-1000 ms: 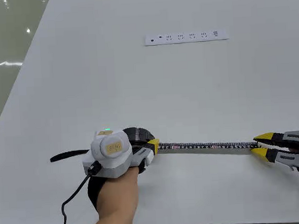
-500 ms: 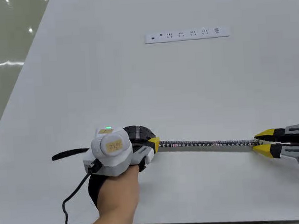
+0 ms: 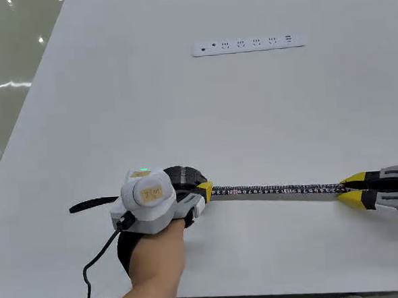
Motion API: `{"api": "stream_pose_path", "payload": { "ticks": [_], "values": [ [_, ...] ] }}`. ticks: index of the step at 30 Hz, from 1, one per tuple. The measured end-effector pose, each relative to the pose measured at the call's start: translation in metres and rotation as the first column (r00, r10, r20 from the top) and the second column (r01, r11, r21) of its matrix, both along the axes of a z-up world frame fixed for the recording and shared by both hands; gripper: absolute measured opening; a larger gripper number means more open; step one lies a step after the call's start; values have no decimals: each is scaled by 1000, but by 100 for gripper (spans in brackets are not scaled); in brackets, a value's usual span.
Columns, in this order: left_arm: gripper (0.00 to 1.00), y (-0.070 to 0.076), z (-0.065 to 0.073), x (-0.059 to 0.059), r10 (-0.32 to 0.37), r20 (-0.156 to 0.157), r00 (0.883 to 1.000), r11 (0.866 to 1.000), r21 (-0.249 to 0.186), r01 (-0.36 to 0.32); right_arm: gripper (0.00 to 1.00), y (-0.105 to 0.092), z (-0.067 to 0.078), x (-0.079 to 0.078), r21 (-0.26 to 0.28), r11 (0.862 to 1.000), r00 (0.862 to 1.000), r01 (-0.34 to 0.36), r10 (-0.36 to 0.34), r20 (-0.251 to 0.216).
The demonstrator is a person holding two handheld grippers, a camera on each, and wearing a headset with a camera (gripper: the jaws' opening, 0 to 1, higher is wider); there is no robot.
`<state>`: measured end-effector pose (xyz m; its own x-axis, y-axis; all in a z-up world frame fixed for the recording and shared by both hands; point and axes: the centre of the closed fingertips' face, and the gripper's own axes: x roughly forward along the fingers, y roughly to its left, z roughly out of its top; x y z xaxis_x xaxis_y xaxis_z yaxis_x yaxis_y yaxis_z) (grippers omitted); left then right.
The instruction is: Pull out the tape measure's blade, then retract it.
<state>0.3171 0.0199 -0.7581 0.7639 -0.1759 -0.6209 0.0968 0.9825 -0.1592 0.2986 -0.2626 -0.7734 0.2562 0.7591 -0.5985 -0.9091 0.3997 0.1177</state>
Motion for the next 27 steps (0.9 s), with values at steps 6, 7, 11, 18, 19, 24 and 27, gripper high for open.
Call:
{"api": "stream_pose_path", "payload": {
  "ticks": [6,7,11,18,19,24,27],
  "values": [
    [61,0,0,-1,3,-3,1000,1000,-3,-3,10,1,1,0,-5,1000,1000,6,-6,18],
    [61,0,0,-1,5,-3,1000,1000,-4,-5,10,1,1,1,-8,1000,1000,7,-7,23],
    [61,0,0,-1,8,-10,1000,1000,-12,-8,10,1,0,3,-11,1000,1000,12,-12,25],
    [60,2,4,1,48,-17,999,997,-66,-49,10,1,0,6,-15,1000,999,21,-21,28],
    [60,2,3,1,48,-17,999,997,-64,-49,10,1,0,6,-16,1000,999,21,-21,28],
    [59,2,3,0,37,-24,999,998,-56,-38,9,1,-1,7,-18,999,999,26,-26,30],
    [58,2,3,0,36,-36,999,998,-49,-38,9,1,-1,6,-16,999,999,30,-30,28]
  ]
}}
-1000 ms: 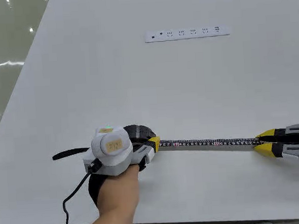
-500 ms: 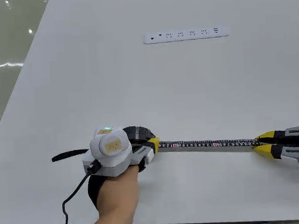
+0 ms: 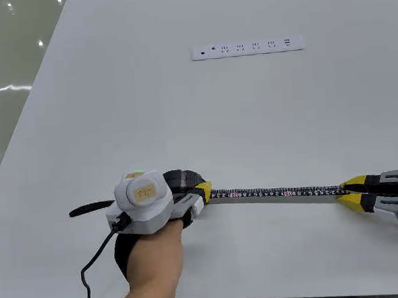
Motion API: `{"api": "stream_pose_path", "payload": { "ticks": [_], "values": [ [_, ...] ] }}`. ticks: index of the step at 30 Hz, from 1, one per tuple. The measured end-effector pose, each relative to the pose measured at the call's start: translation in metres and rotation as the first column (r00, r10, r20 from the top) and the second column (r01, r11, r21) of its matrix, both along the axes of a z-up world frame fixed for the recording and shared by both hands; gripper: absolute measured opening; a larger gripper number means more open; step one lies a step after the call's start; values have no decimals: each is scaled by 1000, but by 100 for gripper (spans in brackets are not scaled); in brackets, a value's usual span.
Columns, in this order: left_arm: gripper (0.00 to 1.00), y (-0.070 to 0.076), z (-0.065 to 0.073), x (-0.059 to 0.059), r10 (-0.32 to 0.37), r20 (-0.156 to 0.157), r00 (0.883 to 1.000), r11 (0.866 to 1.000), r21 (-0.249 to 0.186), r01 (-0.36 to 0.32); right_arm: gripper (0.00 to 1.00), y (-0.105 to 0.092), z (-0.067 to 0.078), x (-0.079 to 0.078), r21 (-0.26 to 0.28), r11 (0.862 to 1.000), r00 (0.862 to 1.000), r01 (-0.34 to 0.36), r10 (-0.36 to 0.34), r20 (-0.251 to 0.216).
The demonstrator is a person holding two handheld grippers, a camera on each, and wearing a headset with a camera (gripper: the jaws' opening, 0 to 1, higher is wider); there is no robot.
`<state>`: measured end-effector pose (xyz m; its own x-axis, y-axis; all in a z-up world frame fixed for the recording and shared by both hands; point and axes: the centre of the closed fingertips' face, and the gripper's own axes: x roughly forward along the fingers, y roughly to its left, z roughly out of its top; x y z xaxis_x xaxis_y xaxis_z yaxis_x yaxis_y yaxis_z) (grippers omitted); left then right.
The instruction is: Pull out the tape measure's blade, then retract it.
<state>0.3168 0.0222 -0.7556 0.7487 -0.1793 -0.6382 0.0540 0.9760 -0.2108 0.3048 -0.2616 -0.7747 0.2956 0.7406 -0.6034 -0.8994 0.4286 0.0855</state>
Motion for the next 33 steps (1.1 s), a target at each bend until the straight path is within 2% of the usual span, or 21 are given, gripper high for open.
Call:
{"api": "stream_pose_path", "payload": {
  "ticks": [6,13,19,28,33],
  "values": [
    [56,0,0,-1,-6,-24,1000,1000,13,6,9,4,1,0,4,1000,1000,-5,4,6],
    [56,1,-1,-1,-5,-30,1000,1000,2,5,9,13,2,3,16,1000,1000,-15,15,7],
    [56,1,-1,-1,-5,-28,1000,1000,1,5,8,13,1,3,13,1000,1000,-20,20,4],
    [56,1,-1,-1,-6,-35,999,1000,-17,5,8,31,9,5,57,998,1000,-30,30,3],
    [56,2,0,-1,4,-36,999,999,-48,-6,8,38,11,5,65,997,999,-36,36,5]
  ]
}}
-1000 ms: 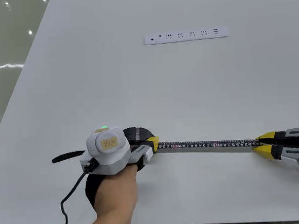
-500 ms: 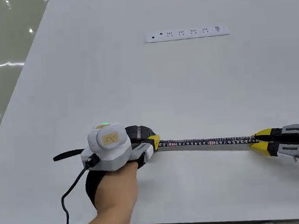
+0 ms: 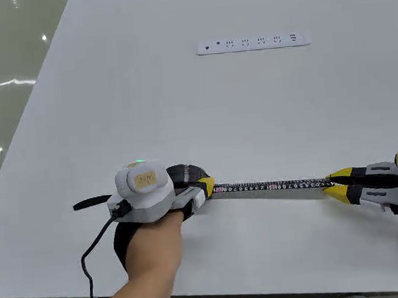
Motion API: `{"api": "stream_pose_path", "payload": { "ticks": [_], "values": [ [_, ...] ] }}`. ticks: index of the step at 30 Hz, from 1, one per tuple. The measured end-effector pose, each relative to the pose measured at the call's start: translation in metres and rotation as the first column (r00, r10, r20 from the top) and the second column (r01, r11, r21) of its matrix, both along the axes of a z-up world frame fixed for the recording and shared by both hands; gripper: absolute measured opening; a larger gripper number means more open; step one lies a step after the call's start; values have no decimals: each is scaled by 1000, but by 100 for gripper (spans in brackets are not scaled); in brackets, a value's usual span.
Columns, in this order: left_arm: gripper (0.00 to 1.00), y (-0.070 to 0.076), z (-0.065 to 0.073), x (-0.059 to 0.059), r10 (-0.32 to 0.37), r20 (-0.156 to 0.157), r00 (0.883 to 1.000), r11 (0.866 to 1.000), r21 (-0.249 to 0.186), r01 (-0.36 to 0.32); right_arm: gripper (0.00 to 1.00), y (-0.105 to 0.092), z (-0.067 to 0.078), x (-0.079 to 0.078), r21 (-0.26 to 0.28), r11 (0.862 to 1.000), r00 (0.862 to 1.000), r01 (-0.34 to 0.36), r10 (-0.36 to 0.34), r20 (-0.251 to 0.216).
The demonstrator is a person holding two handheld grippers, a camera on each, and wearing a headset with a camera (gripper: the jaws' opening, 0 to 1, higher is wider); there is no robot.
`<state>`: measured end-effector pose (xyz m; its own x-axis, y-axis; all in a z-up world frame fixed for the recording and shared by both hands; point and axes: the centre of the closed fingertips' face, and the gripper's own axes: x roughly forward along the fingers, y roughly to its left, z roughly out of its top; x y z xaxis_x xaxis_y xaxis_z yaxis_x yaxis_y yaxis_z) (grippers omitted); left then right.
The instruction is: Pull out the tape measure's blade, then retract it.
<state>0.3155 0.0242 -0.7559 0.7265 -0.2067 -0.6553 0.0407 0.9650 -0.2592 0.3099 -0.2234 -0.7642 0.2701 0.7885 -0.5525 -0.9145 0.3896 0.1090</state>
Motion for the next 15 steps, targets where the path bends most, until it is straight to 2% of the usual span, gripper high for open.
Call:
{"api": "stream_pose_path", "payload": {
  "ticks": [8,15],
  "values": [
    [56,-1,1,0,3,2,1000,1000,-12,-3,8,5,2,0,13,1000,1000,2,-2,-1],
    [56,0,1,-1,11,-2,1000,999,-32,-11,8,17,5,1,34,999,1000,-3,3,-4]
  ]
}}
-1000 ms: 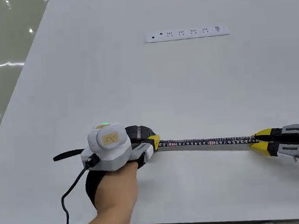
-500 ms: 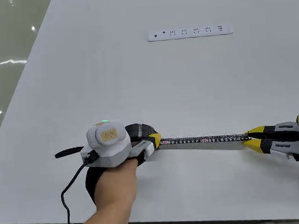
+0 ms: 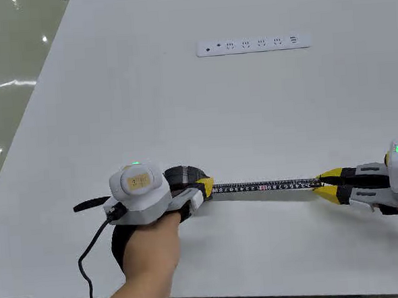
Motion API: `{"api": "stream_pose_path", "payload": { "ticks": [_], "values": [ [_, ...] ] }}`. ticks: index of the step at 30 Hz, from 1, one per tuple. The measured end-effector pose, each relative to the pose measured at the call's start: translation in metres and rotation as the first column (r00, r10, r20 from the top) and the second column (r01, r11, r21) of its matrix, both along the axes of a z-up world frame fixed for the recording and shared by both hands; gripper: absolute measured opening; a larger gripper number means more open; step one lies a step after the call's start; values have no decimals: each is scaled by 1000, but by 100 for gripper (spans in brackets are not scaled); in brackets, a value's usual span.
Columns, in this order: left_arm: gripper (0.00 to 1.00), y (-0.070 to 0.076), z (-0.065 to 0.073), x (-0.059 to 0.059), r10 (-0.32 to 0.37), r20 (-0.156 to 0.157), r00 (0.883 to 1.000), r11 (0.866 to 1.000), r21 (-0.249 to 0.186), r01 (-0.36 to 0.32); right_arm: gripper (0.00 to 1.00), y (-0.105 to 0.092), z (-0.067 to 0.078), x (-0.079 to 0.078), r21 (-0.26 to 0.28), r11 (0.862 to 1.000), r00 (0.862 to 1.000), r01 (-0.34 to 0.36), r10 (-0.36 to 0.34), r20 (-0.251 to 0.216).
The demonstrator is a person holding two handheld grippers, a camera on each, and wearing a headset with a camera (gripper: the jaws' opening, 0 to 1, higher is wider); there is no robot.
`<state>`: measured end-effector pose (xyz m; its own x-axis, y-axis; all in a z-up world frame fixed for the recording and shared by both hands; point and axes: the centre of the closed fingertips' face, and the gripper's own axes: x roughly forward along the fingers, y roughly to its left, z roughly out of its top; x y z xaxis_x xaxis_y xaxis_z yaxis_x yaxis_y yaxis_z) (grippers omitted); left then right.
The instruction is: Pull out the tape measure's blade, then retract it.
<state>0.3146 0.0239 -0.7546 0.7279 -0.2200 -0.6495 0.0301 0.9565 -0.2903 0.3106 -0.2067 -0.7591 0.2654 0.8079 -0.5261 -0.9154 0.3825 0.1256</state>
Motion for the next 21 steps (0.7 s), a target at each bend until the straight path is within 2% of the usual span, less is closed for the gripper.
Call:
{"api": "stream_pose_path", "payload": {
  "ticks": [5,6,16,21],
  "values": [
    [56,0,0,0,2,-2,1000,1000,-2,-2,8,1,0,0,1,1000,1000,0,0,0],
    [56,0,0,0,5,-3,1000,1000,-10,-5,8,9,-1,1,11,1000,1000,-6,6,-8],
    [57,0,0,0,6,-4,1000,1000,-15,-6,8,22,-1,1,21,1000,1000,-21,21,-11],
    [57,0,1,0,8,-5,1000,1000,-20,-8,8,35,-2,1,34,999,999,-32,33,-15]
  ]
}}
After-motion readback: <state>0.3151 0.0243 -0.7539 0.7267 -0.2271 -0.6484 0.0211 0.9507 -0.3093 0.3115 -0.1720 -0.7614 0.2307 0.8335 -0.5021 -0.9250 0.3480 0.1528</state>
